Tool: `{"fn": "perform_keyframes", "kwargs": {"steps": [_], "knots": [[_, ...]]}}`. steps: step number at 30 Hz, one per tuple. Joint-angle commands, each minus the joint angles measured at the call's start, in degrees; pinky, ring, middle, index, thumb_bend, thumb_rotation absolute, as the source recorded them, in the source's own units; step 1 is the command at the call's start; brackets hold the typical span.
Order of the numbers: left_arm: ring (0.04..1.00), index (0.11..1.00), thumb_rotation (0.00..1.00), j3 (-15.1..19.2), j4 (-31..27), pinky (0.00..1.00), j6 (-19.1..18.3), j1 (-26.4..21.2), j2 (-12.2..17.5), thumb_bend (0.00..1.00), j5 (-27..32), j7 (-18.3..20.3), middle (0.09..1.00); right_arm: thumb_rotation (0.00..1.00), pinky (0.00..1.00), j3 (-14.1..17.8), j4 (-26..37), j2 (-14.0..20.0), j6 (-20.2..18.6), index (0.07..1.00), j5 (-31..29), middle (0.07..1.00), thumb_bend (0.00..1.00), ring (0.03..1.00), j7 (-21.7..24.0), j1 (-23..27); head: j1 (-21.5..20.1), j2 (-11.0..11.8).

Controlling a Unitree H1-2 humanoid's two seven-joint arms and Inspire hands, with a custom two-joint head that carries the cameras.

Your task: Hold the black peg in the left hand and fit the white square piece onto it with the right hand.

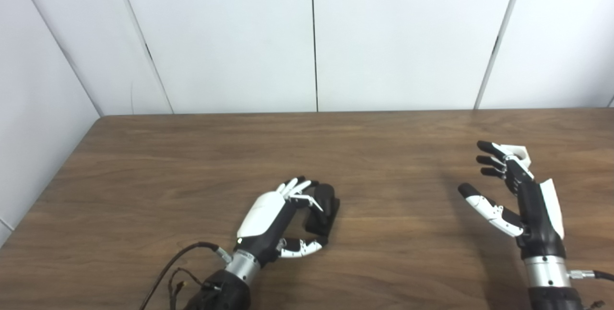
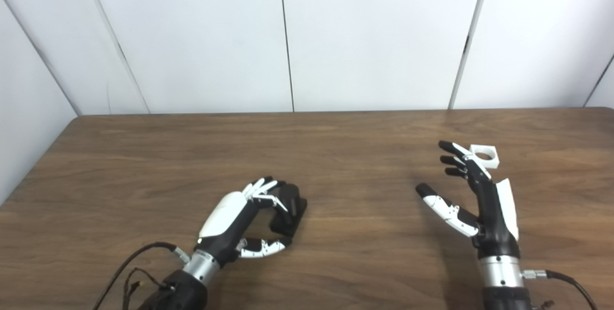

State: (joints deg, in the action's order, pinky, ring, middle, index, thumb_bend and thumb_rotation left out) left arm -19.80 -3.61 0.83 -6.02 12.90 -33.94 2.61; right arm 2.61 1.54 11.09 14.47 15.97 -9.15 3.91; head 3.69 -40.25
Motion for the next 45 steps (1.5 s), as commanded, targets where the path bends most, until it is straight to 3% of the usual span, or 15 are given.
{"fn": "perform_keyframes", "kwargs": {"steps": [1, 6, 12, 19, 32, 45], "knots": [[0.998, 0.483, 0.06, -0.54, -2.44, 1.00, 1.27, -0.67, 0.22, 0.52, -0.06, 1.34, 0.936, 0.50, 0.70, -0.21, -2.46, -0.47, 1.99, 0.797, 1.03, 0.827, 0.60, 0.765, -0.83, 0.04, 0.03, -0.04], [1.000, 0.483, 0.06, -1.78, -1.70, 1.00, 3.80, -0.66, 0.01, 0.52, 0.83, 2.55, 0.934, 0.49, 0.69, -0.33, -2.94, -0.60, 2.85, 0.791, 0.77, 0.829, 0.60, 0.766, -0.88, 0.19, -0.15, -0.07], [1.000, 0.484, 0.06, -2.93, -1.53, 1.00, 6.71, -1.68, 0.75, 0.52, 4.11, 6.87, 0.944, 0.49, 0.69, -0.31, -2.32, -0.96, 2.07, 0.792, 1.16, 0.829, 0.61, 0.765, -1.03, 0.07, -0.35, -0.15], [1.000, 0.483, 0.06, -1.93, -0.73, 1.00, 8.60, -2.83, 2.00, 0.52, 5.14, 9.33, 0.946, 0.48, 0.70, -0.45, -2.27, -1.28, 2.03, 0.795, 1.23, 0.832, 0.60, 0.766, -1.05, 0.04, -1.03, -0.32], [1.000, 0.485, 0.06, 3.77, 2.42, 1.00, 7.51, -3.56, 2.21, 0.52, -0.29, 3.33, 0.936, 0.49, 0.71, -0.45, -1.37, -1.71, 0.46, 0.792, 0.68, 0.837, 0.62, 0.781, -0.49, 0.03, -1.62, -0.68], [0.979, 0.487, 0.06, 5.52, 4.78, 0.97, 5.88, -4.44, 0.06, 0.52, -4.61, -2.45, 0.909, 0.49, 0.71, -0.51, -1.19, -1.40, 0.80, 0.793, 0.98, 0.834, 0.62, 0.771, -0.38, -0.08, -1.69, -1.02]]}}
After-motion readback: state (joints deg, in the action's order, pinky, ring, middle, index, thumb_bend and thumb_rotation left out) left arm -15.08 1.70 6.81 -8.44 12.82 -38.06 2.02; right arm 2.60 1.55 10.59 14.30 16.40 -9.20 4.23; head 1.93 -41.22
